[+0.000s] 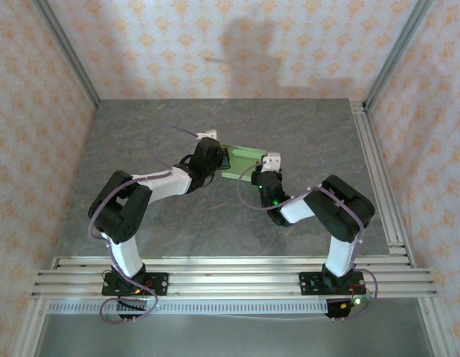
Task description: Fold the paper box
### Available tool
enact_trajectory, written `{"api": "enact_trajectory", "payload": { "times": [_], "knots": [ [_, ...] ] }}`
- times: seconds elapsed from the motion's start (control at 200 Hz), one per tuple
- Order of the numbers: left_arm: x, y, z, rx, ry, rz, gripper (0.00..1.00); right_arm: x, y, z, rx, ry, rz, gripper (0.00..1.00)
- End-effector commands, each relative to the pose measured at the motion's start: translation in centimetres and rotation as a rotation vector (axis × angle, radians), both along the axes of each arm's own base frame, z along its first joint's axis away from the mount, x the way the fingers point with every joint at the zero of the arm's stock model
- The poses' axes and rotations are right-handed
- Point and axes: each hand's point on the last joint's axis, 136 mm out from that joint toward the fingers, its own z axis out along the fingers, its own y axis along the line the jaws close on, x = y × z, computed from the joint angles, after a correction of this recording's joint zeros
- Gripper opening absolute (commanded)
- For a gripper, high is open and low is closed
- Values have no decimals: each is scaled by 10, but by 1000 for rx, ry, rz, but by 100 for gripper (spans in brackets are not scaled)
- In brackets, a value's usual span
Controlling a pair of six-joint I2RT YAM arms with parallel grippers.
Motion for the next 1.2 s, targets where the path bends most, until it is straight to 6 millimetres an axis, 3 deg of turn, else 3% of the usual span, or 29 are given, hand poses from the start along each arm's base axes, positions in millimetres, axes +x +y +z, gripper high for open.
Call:
{"api": "enact_trajectory", "payload": {
  "times": [0.0,0.075,0.175,0.29,0.4,0.616,0.871,1.011,1.191],
  "knots": [
    [-6,1,6,48,-36,-17,0,-5,3,4,14,-25,20,35],
    [-7,4,4,73,-33,-16,0,-8,4,11,18,-36,38,55],
    [-8,6,3,97,-33,-18,0,-14,3,18,33,-47,64,73],
    [-8,5,1,131,-27,-29,0,-25,1,27,59,-55,97,84],
    [-8,6,1,153,-29,-35,0,-37,-8,40,76,-61,101,89],
    [-7,5,-2,186,-30,-41,0,-50,-12,92,141,-62,141,89],
    [-7,4,-5,197,-30,-44,0,-34,-27,145,236,39,61,85],
    [-8,2,-9,200,-28,-52,0,-8,-40,145,325,215,-18,81],
    [-10,-3,-11,200,-27,-59,0,26,-40,123,302,393,-26,82]
  ]
}}
